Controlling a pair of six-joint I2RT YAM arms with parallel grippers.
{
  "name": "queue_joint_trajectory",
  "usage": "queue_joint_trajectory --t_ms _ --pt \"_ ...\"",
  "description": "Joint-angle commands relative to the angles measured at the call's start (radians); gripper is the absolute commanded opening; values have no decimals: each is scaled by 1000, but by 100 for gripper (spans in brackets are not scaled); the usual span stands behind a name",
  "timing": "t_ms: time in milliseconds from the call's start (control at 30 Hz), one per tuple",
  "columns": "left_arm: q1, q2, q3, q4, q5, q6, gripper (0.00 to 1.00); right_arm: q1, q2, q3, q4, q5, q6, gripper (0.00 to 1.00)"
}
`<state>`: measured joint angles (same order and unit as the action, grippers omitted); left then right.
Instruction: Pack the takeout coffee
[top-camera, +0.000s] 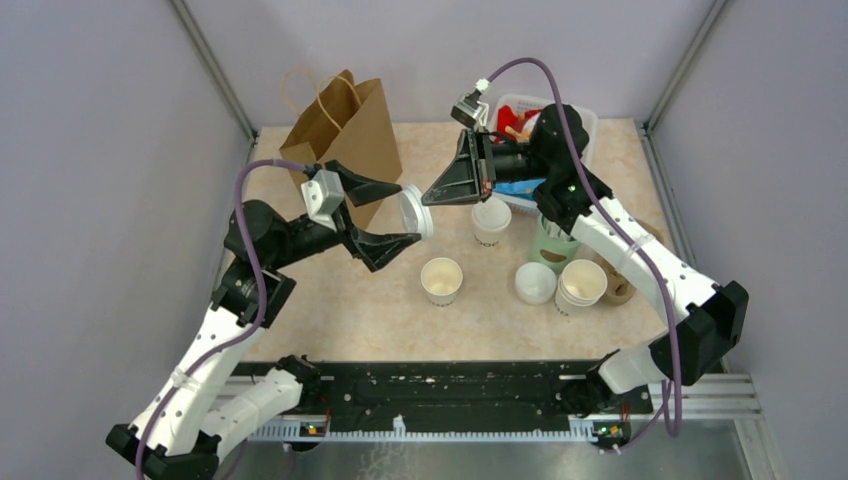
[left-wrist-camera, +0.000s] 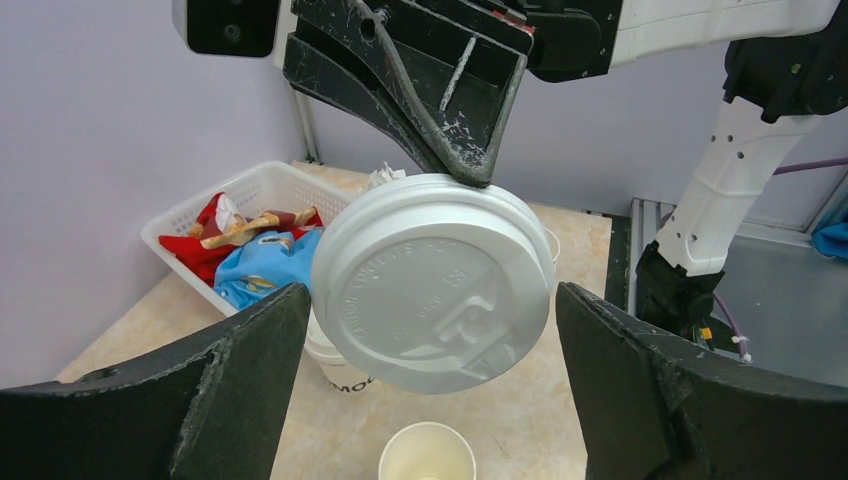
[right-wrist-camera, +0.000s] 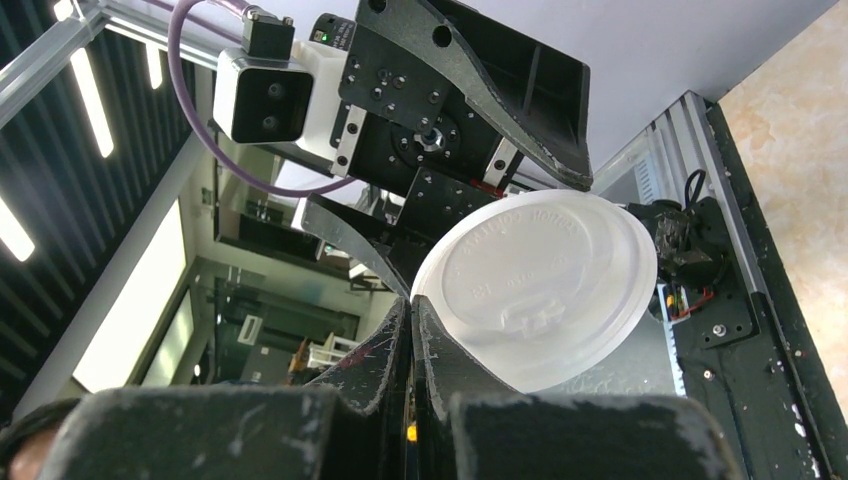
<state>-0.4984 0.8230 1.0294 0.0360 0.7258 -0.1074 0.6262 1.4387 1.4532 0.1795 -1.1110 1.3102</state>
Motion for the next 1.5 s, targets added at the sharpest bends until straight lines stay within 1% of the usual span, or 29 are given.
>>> queue_joint_trajectory --t_ms 0,333,533,767,833,900,967,1033,1100,1133,1167,1233,1300,1333,1367,1467 --pt "1 15 5 64 31 12 98 10 -25 37 43 12 -8 0" --pt "-2 28 14 38 -27 14 98 10 -31 18 44 39 0 0" --pt "-3 30 15 41 -25 15 98 9 -32 13 55 42 6 0" --pt "-2 26 18 20 -37 26 95 10 -32 -10 69 48 16 0" --pt "-3 21 18 3 -57 30 95 10 -34 -18 67 49 17 4" --pt "-3 17 21 -17 -77 36 95 6 -36 -26 59 52 16 11" --pt "-2 15 26 -48 -95 38 95 -9 -45 -46 51 61 17 24" --pt "-3 28 52 -125 -123 38 96 -60 -63 -73 21 66 13 41" --pt "-2 53 89 -223 -157 37 96 -163 -100 -106 -85 78 -40 57" --pt "-3 70 104 -279 -168 37 96 -224 -121 -108 -212 95 -106 62" --pt "-3 90 122 -337 -184 36 96 -285 -133 -86 -365 124 -214 66" --pt "-4 142 160 -455 -218 30 95 -358 -120 -13 -667 195 -428 68" --pt "-12 210 205 -579 -271 11 94 -358 -77 89 -911 292 -628 69" --pt "-18 240 227 -619 -282 9 93 -350 -60 121 -989 336 -710 68" --pt "-38 268 247 -655 -326 3 93 -348 -53 130 -1035 360 -744 69" --pt "-130 376 298 -750 -495 -10 93 -347 -57 105 -1057 394 -775 69"
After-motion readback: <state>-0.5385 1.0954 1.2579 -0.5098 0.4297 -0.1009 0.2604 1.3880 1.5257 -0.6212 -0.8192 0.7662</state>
